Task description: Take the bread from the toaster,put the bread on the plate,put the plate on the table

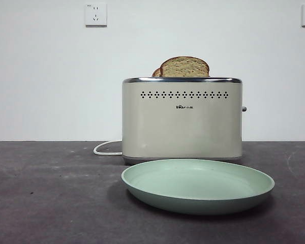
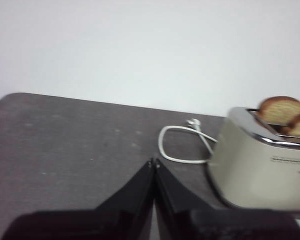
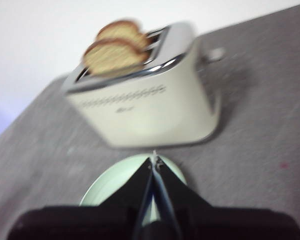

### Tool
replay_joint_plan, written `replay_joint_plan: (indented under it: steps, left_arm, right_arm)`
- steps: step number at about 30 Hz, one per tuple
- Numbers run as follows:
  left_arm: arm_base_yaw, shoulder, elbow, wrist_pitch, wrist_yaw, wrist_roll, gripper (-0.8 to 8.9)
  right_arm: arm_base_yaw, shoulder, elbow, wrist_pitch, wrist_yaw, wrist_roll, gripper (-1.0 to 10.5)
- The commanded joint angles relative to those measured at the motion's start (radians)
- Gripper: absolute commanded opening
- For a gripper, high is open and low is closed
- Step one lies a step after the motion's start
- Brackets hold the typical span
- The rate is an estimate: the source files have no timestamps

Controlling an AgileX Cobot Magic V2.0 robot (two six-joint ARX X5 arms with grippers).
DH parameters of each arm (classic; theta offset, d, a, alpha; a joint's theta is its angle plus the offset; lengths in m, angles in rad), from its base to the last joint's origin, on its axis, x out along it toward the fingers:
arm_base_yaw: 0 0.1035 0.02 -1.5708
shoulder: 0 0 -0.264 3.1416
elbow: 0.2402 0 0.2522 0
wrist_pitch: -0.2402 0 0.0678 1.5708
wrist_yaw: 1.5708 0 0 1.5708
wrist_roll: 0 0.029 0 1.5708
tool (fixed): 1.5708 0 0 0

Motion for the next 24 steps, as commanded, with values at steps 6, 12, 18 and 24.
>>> replay_joint_plan:
  steps: [6, 12, 18, 24]
  left_arm:
    - [0.002, 0.166, 0.246, -0.216, 0.160, 0.067, -0.06]
    - [0.002, 0.268, 0.387, -0.356, 0.337, 0.118, -0.06]
    - [0.002, 0.277, 0.425, -0.367, 0.360, 0.117, -0.07]
    - [0.002, 0.278, 0.425, -0.406, 0.360, 0.117, 0.01]
  right_arm:
    - [0.034, 0.216, 0.319, -0.360, -0.077, -0.255, -0.1]
    - [0.056, 0.305, 0.497, -0.612, -0.148, -0.340, -0.1]
    - [0.098, 0.308, 0.547, -0.653, -0.147, -0.344, -0.1]
    - [0.119, 0.308, 0.548, -0.654, -0.148, -0.343, 0.3]
